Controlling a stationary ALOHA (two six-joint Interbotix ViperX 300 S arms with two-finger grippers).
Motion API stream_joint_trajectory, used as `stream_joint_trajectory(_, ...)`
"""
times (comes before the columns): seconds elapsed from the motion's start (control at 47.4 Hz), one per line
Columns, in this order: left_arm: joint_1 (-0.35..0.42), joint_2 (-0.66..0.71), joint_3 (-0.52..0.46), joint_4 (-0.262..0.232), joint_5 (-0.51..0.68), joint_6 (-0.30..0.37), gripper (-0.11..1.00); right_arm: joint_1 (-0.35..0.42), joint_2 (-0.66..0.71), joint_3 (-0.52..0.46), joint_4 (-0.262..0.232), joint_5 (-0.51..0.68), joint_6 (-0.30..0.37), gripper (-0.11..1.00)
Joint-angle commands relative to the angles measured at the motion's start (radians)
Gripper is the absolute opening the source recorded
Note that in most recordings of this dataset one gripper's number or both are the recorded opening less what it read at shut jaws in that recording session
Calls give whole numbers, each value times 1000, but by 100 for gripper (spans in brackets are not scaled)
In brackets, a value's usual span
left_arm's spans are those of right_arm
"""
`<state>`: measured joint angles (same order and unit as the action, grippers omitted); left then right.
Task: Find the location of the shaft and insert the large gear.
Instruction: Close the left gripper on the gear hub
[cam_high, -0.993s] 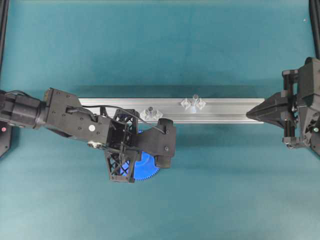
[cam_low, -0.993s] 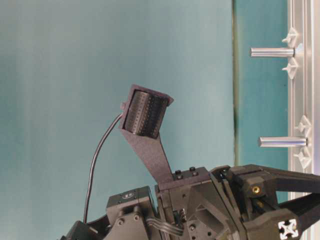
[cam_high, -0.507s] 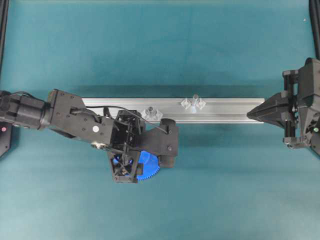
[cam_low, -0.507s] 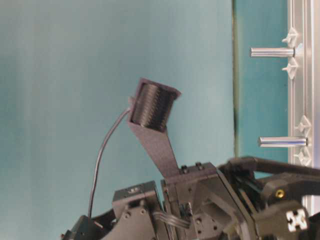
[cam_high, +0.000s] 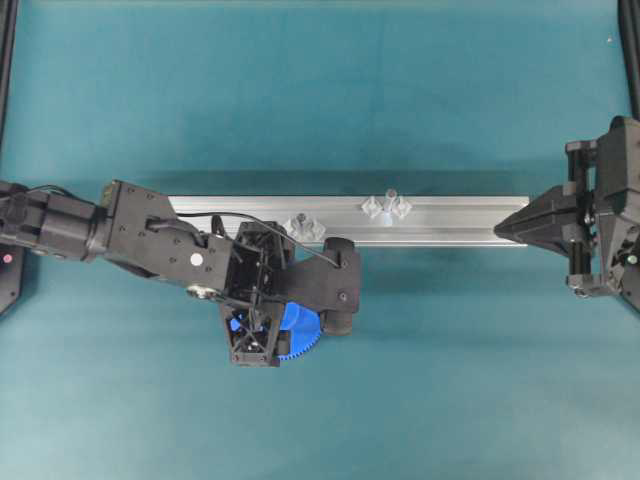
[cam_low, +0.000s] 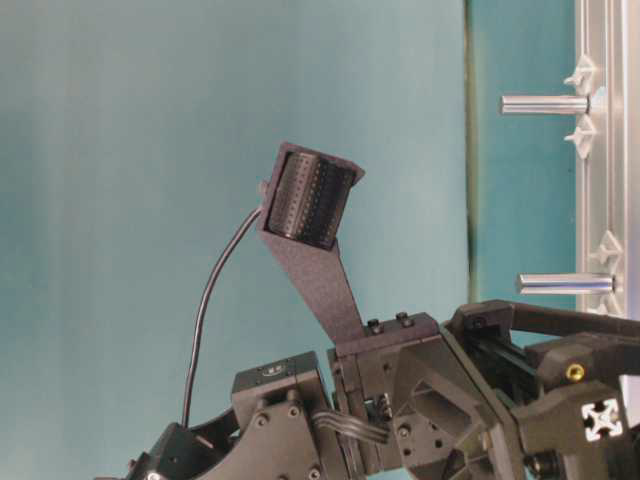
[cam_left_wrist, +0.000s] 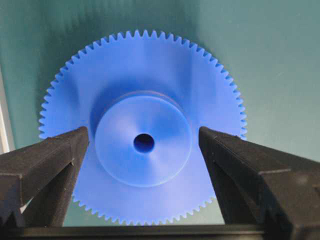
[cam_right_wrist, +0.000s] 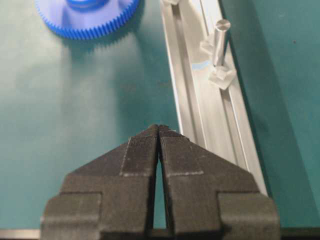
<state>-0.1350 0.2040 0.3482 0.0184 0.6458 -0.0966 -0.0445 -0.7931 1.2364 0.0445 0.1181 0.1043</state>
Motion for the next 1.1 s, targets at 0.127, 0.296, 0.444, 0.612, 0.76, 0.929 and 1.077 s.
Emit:
stream_joint_trajectory(0.127, -5, -6, -18, 5, -2, -3, 93, -3, 3, -9, -2, -3, 8, 3)
stream_joint_trajectory(0.296, -6, 6, -12, 5, 0, -5, 93, -2, 3, -9, -2, -3, 8, 3)
stream_joint_trajectory(0.444, -6, 18, -12, 5, -6, -6, 93, -3, 3, -11, -2, -3, 8, 3)
stream_joint_trajectory(0.612, -6, 29, -3, 5, -9, -5, 93, -3, 5, -11, -2, -3, 8, 3)
stream_joint_trajectory(0.76, -6, 29, 0, 5, -9, -3, 93, -2, 3, -11, -2, -3, 8, 3)
stream_joint_trajectory(0.929, -5, 29, 2, 5, -9, -2, 93, -2, 3, -12, -2, -3, 8, 3)
stream_joint_trajectory(1.077, -5, 31, 5, 5, -5, -3, 93, -2, 3, -12, -2, -3, 8, 3)
